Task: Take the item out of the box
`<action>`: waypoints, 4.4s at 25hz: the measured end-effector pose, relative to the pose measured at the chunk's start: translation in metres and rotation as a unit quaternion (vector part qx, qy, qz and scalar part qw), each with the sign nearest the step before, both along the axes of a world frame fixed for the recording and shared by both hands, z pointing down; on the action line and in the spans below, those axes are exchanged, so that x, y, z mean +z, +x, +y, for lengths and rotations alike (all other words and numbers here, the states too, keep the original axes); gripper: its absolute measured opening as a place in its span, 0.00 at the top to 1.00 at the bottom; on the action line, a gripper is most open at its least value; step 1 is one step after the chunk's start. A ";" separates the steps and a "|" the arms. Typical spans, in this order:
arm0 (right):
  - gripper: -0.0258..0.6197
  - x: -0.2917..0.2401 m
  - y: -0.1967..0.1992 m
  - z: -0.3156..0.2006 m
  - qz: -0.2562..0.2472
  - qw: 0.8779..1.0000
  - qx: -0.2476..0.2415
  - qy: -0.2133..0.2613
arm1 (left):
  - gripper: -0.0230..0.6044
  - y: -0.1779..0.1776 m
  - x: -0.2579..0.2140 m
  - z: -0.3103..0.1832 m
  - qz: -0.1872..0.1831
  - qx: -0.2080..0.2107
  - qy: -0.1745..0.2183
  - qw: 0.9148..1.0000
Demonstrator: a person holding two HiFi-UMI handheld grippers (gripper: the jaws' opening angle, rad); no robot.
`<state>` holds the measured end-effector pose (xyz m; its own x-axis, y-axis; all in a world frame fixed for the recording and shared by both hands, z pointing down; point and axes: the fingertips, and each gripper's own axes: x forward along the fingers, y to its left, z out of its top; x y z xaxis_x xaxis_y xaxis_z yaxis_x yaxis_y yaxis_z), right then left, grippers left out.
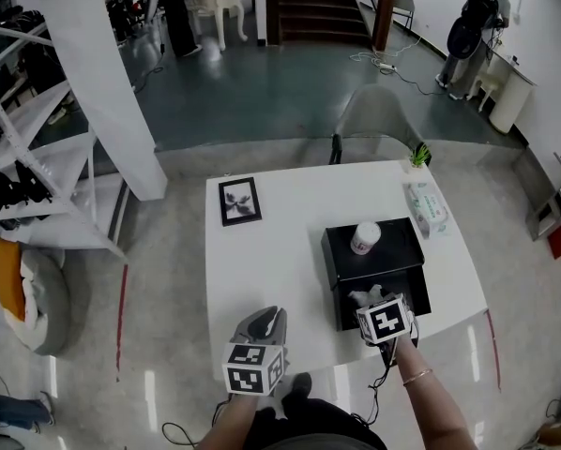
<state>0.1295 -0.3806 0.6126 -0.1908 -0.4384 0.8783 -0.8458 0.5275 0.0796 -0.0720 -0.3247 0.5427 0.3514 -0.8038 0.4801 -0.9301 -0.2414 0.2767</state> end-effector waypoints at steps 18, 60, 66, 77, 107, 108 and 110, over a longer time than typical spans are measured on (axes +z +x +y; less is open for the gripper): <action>0.73 0.012 0.011 0.000 0.118 0.992 -0.028 0.016 | 0.89 -0.001 -0.001 0.002 -0.002 0.004 0.001 1.000; 0.79 -0.091 0.013 0.043 -0.154 0.954 0.123 0.224 | 0.89 0.035 -0.013 0.016 -0.016 0.081 0.020 0.996; 0.79 -0.102 0.017 0.056 -0.191 0.942 0.148 0.233 | 0.89 0.044 -0.014 0.018 -0.019 0.096 0.021 0.995; 0.79 -0.110 0.018 0.077 -0.222 0.929 0.174 0.239 | 0.89 0.049 -0.016 0.014 -0.023 0.109 0.026 0.993; 0.79 -0.117 0.030 0.096 -0.238 0.917 0.194 0.256 | 0.89 0.066 -0.014 0.019 -0.024 0.125 0.023 0.992; 0.79 -0.117 0.030 0.096 -0.238 0.917 0.194 0.256 | 0.89 0.067 -0.013 0.019 -0.023 0.125 0.023 0.992; 0.79 -0.117 0.031 0.096 -0.238 0.917 0.194 0.257 | 0.89 0.067 -0.013 0.019 -0.023 0.126 0.022 0.992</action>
<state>0.1602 -0.2844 0.4959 -0.2414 -0.8864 0.3951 -0.9651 0.1769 -0.1929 -0.0046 -0.3056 0.5300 0.5216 -0.7145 0.4663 -0.8506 -0.4781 0.2189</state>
